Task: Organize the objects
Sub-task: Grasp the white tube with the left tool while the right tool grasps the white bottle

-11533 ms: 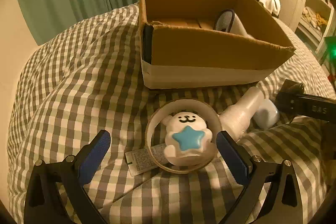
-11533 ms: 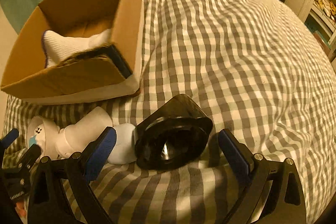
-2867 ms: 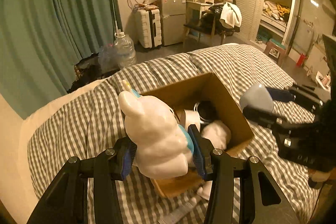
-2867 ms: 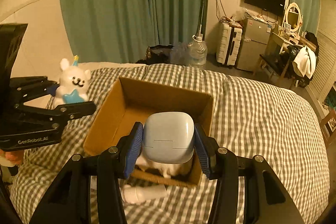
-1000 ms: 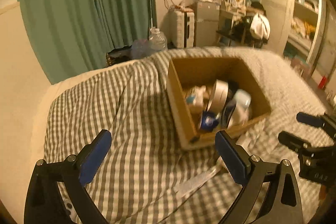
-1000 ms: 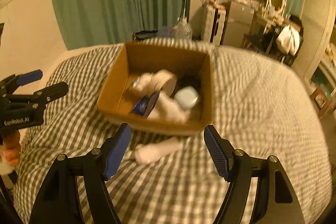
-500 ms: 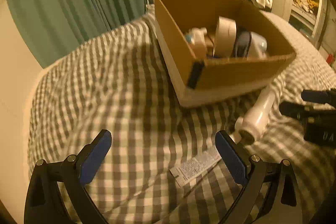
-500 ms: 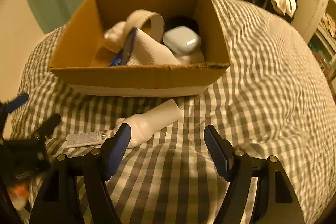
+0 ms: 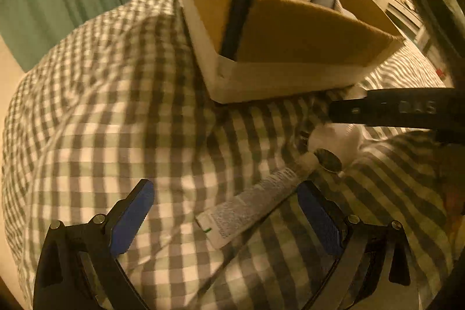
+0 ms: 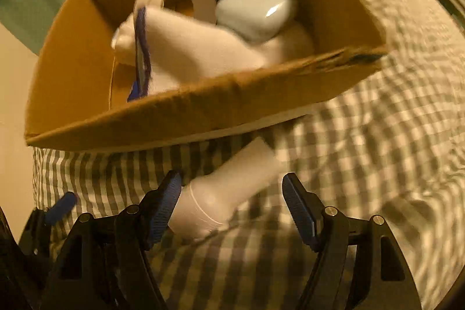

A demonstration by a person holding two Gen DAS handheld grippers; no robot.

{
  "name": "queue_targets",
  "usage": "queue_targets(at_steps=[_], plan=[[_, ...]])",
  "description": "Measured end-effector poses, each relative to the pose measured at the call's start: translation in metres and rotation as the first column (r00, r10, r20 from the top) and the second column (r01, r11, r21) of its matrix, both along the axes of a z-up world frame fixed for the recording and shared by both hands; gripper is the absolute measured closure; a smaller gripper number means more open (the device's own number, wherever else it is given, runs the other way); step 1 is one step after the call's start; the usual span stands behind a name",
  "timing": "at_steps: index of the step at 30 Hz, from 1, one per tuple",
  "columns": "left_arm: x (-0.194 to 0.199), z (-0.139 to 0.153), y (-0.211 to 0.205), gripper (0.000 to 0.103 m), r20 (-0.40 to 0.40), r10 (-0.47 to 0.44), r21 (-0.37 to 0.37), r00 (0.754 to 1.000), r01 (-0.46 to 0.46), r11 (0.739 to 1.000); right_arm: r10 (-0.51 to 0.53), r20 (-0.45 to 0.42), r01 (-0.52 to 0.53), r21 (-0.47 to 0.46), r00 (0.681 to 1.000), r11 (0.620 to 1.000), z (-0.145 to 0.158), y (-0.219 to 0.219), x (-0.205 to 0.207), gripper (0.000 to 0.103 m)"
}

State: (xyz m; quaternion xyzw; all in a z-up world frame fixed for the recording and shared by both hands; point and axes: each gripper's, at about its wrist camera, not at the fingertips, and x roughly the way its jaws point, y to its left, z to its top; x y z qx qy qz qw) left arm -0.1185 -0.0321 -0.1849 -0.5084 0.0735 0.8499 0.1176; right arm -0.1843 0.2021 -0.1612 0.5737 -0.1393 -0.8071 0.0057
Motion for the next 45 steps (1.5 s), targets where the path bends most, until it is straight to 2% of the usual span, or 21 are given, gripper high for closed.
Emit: queue_targets(at_steps=[3,10,14,15,18,23,26,28,31,34,40,45], plan=[[-0.002,-0.008,0.011,0.002,0.027,-0.031,-0.008,0.999,0.031,0.999,0.001,0.032,0.0,-0.054,0.999,0.999,-0.013,-0.001,-0.001,0.031],[-0.01,-0.022,0.025,0.002,0.086,-0.042,-0.005,0.995,0.043,0.999,0.018,0.046,-0.013,-0.104,0.999,0.995,-0.02,-0.007,0.001,0.031],[-0.01,-0.025,0.031,0.002,0.095,-0.047,-0.011,0.994,0.049,0.999,0.03,0.046,-0.025,-0.11,0.998,0.994,-0.02,-0.01,0.003,0.04],[-0.011,-0.026,0.032,0.002,0.102,-0.049,-0.012,0.994,0.05,0.999,0.021,0.04,-0.016,-0.114,0.999,0.993,-0.018,-0.009,0.005,0.045],[-0.014,-0.03,0.039,0.001,0.122,-0.053,-0.02,0.991,0.056,0.998,-0.019,0.021,0.022,-0.156,1.0,0.988,-0.014,0.0,0.014,0.052],[-0.027,-0.033,0.053,0.001,0.133,-0.051,-0.035,0.99,0.056,0.998,-0.053,-0.023,0.048,-0.175,0.998,0.983,-0.002,0.007,0.03,0.058],[-0.025,-0.033,0.063,0.013,0.139,-0.085,-0.026,0.987,0.089,0.996,-0.051,-0.03,0.045,-0.185,0.998,0.982,0.001,0.007,0.036,0.058],[-0.022,-0.035,0.071,0.039,0.144,-0.12,-0.02,0.982,0.124,0.992,-0.051,-0.024,0.045,-0.209,0.998,0.977,0.001,0.007,0.038,0.058],[-0.023,-0.038,0.082,0.062,0.167,-0.164,-0.001,0.972,0.166,0.986,-0.054,-0.021,0.048,-0.218,0.998,0.975,0.001,0.007,0.041,0.058],[-0.024,-0.037,0.087,0.075,0.166,-0.161,-0.002,0.973,0.164,0.986,-0.054,-0.021,0.048,-0.22,0.998,0.974,0.002,0.006,0.042,0.058],[-0.018,-0.018,0.091,0.088,0.141,-0.146,0.015,0.979,0.146,0.989,-0.052,-0.033,0.044,-0.219,0.998,0.975,0.007,0.004,0.048,0.058],[-0.007,0.001,0.1,0.09,0.101,-0.148,0.009,0.984,0.148,0.989,-0.035,-0.049,0.026,-0.189,0.998,0.982,0.02,-0.001,0.055,0.058]])
